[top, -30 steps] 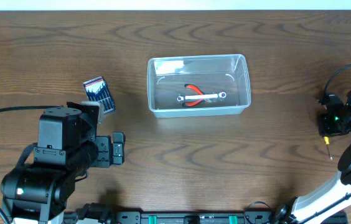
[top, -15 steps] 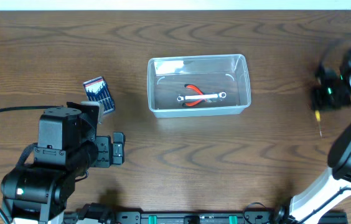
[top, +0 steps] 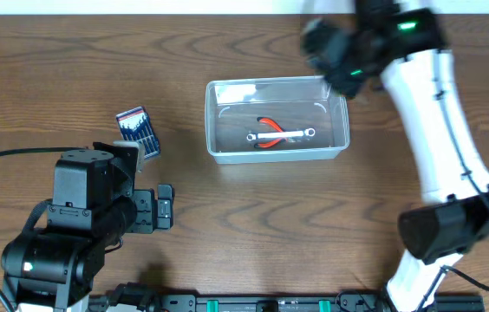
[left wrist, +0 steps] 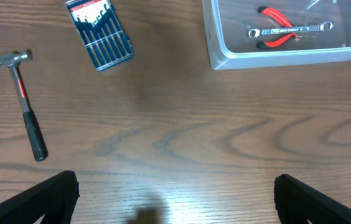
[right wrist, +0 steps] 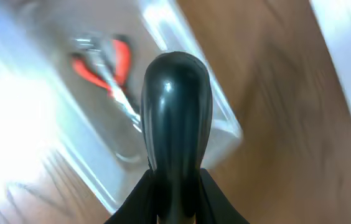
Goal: Pack container
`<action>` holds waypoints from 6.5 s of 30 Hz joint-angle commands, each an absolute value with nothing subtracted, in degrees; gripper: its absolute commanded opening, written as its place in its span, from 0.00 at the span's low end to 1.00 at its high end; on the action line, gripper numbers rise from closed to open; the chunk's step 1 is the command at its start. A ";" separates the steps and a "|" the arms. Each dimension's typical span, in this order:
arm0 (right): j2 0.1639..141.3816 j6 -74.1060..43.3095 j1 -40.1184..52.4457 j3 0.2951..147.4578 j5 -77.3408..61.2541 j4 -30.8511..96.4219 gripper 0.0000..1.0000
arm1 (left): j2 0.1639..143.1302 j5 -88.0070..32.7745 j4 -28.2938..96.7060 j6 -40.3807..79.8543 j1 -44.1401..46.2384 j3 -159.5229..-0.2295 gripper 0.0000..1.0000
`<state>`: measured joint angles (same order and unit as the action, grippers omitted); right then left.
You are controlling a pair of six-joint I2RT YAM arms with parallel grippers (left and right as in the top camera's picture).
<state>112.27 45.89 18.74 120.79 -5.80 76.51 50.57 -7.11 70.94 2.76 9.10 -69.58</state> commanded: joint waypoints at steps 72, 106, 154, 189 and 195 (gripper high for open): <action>111.85 4.71 3.44 142.78 -4.99 74.13 0.99 | 79.20 1.76 74.37 18.37 6.66 -94.72 0.98; 121.27 6.98 -19.46 131.46 -9.08 86.96 0.99 | 119.61 -2.79 59.83 7.75 -5.78 -99.29 0.98; 121.27 8.69 -19.46 131.46 -9.06 87.05 0.99 | 128.49 -5.41 54.98 12.16 -7.90 -97.17 0.98; 121.27 8.67 -19.46 131.46 -9.06 87.44 0.99 | 128.49 -8.67 53.06 14.33 -7.90 -93.08 0.70; 121.27 8.67 -19.46 131.46 -9.06 87.44 0.99 | 128.49 -8.69 53.69 14.41 -7.90 -93.08 0.64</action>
